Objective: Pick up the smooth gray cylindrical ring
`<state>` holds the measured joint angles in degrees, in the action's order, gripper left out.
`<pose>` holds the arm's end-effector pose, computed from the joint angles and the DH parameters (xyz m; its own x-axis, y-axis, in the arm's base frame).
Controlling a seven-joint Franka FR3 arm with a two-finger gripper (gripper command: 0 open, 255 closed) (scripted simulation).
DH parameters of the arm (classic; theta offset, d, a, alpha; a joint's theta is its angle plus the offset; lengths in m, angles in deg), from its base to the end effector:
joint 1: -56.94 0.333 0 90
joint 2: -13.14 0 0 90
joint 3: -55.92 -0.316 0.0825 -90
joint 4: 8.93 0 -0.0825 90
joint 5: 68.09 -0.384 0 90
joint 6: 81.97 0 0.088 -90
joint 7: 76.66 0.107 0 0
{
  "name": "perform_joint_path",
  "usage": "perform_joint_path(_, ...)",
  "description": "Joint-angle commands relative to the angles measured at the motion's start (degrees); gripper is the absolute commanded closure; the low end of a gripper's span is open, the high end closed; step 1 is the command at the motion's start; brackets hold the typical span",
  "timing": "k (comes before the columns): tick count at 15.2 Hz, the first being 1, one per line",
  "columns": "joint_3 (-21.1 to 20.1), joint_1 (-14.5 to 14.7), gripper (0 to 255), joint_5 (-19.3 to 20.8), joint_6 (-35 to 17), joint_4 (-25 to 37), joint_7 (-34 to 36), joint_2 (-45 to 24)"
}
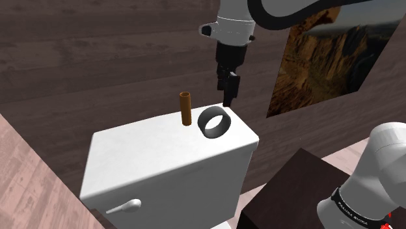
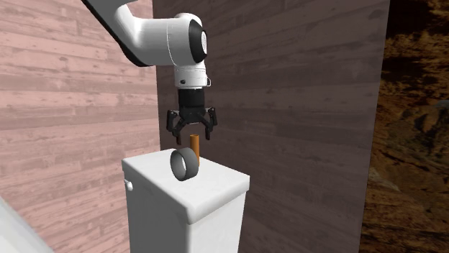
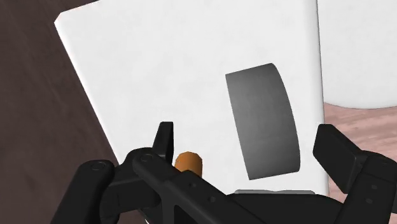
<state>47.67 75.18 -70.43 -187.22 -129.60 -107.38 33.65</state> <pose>0.4042 0.2139 0.5706 0.5521 0.8310 0.0684 0.8298 -0.5556 0.0524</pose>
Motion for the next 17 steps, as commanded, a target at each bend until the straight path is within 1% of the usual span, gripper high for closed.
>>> perform_joint_path(1, -0.9, 1.8, 0, -0.9, -0.7, 0.9, -3.3, -2.2)
perform_joint_path(2, -1.2, 2.3, 0, -1.1, -0.8, 1.2, -4.3, -2.8)
perform_joint_path(9, -1.4, 2.4, 0, -1.2, -6.2, -3.9, -4.4, -3.1)
perform_joint_path(11, -1.4, 2.4, 0, -1.2, -6.6, -4.3, -4.4, -3.2)
perform_joint_path(12, -1.4, 2.4, 255, -1.3, -6.5, -4.2, -4.4, -3.1)
perform_joint_path(17, -1.4, 2.4, 255, -1.3, -6.5, -4.3, -4.3, -3.1)
